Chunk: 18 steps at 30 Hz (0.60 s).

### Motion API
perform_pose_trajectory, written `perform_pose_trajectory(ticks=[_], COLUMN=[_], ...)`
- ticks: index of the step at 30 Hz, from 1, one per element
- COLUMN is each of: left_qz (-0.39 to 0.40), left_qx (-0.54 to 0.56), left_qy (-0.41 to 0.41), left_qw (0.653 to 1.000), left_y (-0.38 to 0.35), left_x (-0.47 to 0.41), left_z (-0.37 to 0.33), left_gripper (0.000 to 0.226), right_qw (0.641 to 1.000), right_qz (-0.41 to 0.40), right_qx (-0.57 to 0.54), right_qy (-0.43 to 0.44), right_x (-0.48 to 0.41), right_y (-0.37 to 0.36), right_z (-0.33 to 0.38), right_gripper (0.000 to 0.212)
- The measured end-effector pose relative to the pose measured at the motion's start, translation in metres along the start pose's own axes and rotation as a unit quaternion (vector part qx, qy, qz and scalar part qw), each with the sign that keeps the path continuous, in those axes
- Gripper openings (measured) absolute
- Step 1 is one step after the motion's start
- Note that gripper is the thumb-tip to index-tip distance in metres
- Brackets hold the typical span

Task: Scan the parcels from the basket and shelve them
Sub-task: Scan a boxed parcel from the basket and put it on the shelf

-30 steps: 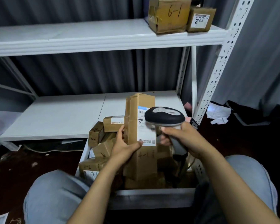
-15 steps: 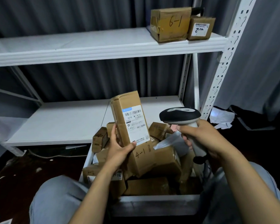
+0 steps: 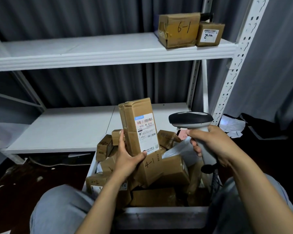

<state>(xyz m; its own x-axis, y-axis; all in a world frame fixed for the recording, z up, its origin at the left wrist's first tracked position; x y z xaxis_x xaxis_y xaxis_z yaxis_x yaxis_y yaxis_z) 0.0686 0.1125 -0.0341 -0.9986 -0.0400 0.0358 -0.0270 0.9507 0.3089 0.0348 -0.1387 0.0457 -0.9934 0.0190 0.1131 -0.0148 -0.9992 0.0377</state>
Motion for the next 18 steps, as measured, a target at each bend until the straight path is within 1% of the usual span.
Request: perform_pose_trajectory(ticks=[8,12,15,18], left_qz=[0.010,-0.001,-0.020,-0.045], left_qx=[-0.003,0.008,0.032,0.074], left_qy=[-0.016,-0.025,-0.040,-0.045], left_qw=[1.000,1.000,0.998,0.995], left_y=[-0.001,0.005,0.012,0.025], left_x=[0.004,0.004,0.003,-0.003], left_z=[-0.007,-0.013,-0.030,-0.060], left_gripper=[0.113,0.110,0.097,0.074], right_qw=[1.000,1.000,0.999,0.997], right_qz=[0.001,-0.007,-0.016,-0.034], right_qx=[0.022,0.007,-0.007,-0.013], right_qy=[0.008,0.018,0.038,0.061], right_x=[0.002,0.003,0.001,-0.005], right_y=[-0.003,0.001,0.004,0.008], right_z=[0.006,0.011,0.022,0.043], right_gripper=[0.029,0.026,0.026,0.025])
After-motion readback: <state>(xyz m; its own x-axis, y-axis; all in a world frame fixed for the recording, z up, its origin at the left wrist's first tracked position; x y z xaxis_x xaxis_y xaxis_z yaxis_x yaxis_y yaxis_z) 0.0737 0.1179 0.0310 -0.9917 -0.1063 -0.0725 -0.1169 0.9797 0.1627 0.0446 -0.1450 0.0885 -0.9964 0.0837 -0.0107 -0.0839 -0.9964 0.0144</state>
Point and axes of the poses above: each hand's wrist, its own x-axis away from the middle knuckle, its own y-axis out of the back of the hand, z = x × y, the point moved 9 cm from there along -x, towards the middle knuckle, and after that the axes turned 1 degree about -x, right-handed, at the moved point
